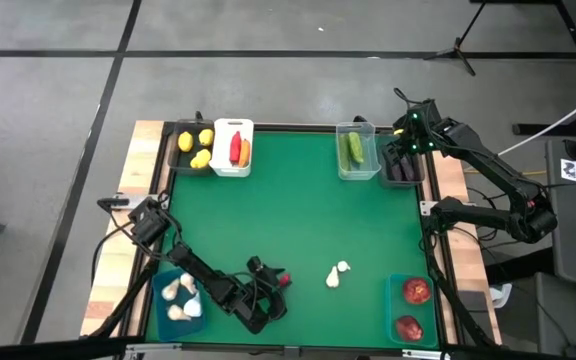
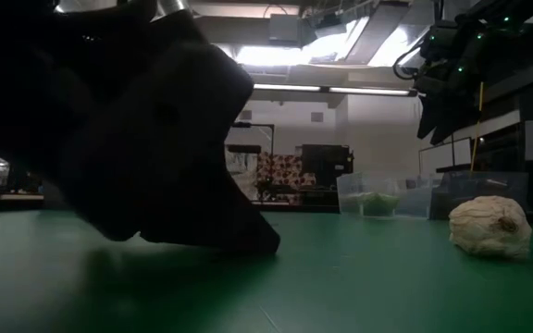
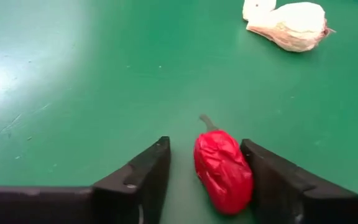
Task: Sort produce into baskets
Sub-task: Put the red chili pepper into the white bin
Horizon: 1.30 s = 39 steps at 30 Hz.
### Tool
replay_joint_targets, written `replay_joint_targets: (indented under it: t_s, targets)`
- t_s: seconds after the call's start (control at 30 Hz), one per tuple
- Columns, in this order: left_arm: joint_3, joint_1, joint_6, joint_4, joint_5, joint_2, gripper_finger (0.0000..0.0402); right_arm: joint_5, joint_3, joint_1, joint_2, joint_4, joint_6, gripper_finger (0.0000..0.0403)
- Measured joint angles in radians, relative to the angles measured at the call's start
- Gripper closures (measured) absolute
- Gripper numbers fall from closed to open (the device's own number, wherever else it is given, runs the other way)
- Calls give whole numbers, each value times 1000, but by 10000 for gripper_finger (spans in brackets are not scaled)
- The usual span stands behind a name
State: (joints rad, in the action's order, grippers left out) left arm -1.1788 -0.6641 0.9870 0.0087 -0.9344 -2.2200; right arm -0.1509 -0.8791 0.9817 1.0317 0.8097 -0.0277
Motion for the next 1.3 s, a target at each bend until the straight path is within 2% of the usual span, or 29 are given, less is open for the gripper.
replay_joint_targets:
  t_s: [0.23,0.37,0.47,0.6,0.8,0.97,1.07,1.2,1.3]
  targets:
    - [1,-16,39,1,-58,-1,267,0,0,0,0,0,-1,139]
    - [3,-15,37,-15,-41,23,279,0,0,0,0,0,-1,139]
    - [5,-6,50,-91,-14,68,285,0,0,0,0,1,-2,139]
    - [5,33,101,-263,-37,168,291,0,0,0,0,0,-2,139]
    - [5,124,203,-657,-53,341,293,0,0,0,0,0,-4,139]
    - [4,250,317,-1030,-87,482,295,0,0,0,0,-1,-5,139]
    - [4,340,376,-1198,-152,560,297,2,0,0,0,-9,-7,139]
    - [4,478,391,-1300,-222,637,296,1,0,0,0,-19,-7,139]
    - [3,581,317,-1304,-245,672,296,1,0,0,0,-29,-8,139]
